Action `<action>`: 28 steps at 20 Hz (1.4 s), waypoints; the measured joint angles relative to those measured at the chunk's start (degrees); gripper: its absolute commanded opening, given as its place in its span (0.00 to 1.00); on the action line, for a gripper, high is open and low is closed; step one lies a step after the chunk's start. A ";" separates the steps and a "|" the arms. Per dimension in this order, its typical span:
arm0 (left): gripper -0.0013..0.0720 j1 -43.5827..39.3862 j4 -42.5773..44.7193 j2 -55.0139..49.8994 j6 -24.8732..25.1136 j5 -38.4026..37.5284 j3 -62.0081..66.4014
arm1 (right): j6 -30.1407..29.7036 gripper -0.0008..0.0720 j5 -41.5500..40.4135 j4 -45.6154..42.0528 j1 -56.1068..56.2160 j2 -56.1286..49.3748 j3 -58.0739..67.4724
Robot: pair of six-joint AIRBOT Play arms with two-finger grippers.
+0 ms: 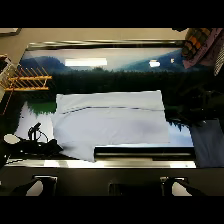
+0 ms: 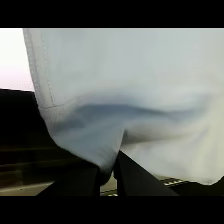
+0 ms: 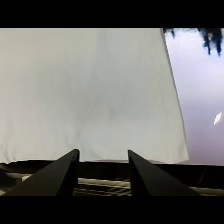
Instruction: Fold the clothes and pants, and hang the long-sleeved shirts on hangers.
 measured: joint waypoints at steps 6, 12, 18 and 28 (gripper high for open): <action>0.04 -0.17 -0.04 0.00 0.20 -0.98 0.00 | -0.02 0.49 -1.57 -0.35 0.00 2.01 0.00; 0.04 -0.17 -0.07 0.00 0.42 -1.14 0.04 | -0.17 0.70 -2.89 -2.60 -0.17 1.09 -0.44; 0.04 -0.17 -0.07 0.00 0.74 -1.20 0.04 | 0.20 0.70 -2.56 -6.60 -0.17 -5.25 -4.83; 0.04 -0.17 -0.46 0.00 1.03 -1.14 0.04 | -0.66 0.66 3.72 -6.95 -0.17 -10.25 -13.25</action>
